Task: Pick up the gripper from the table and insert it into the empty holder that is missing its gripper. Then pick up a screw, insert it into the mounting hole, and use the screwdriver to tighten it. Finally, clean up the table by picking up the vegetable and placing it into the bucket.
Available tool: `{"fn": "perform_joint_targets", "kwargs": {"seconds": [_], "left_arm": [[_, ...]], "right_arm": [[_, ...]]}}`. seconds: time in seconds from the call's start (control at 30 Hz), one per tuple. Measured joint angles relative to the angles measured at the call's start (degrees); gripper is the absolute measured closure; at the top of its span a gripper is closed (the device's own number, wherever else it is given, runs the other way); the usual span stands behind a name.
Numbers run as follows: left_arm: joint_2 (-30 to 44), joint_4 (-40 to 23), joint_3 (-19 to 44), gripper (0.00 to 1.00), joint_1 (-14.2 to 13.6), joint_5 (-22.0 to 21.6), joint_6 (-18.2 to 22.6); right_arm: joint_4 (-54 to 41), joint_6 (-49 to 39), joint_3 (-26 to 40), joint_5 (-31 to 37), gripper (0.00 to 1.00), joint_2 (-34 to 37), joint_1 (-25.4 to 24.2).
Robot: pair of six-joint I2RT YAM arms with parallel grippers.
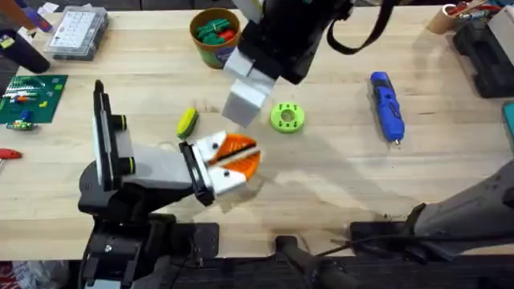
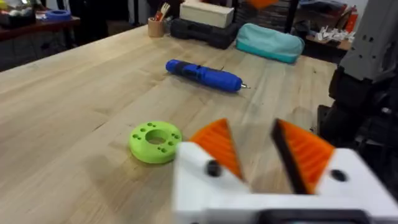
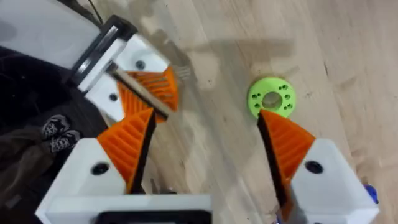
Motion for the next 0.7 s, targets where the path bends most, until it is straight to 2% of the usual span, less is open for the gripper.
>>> {"fn": "perform_joint_targets", "kwargs": {"seconds": [0.03,0.1,0.27,0.53,0.7], "left_arm": [[0.00,0.00,0.00,0.943,0.00,-0.02,0.17],[0.00,0.00,0.00,0.993,0.00,-0.05,0.18],[0.00,0.00,0.00,0.995,0.00,-0.05,0.16],[-0.02,0.00,0.00,0.996,0.00,-0.05,0.17],[-0.01,0.00,0.00,0.996,0.00,-0.03,0.17]], "right_arm": [[-0.09,0.00,0.00,0.00,0.013,0.00,0.00],[-0.14,0.00,0.00,0.00,0.013,0.00,0.00],[0.19,0.98,0.00,-0.02,0.013,0.00,-0.06],[0.35,7.87,0.00,0.00,0.013,0.00,-2.08],[-2.92,12.01,0.00,1.12,0.013,0.00,-3.57]]}}
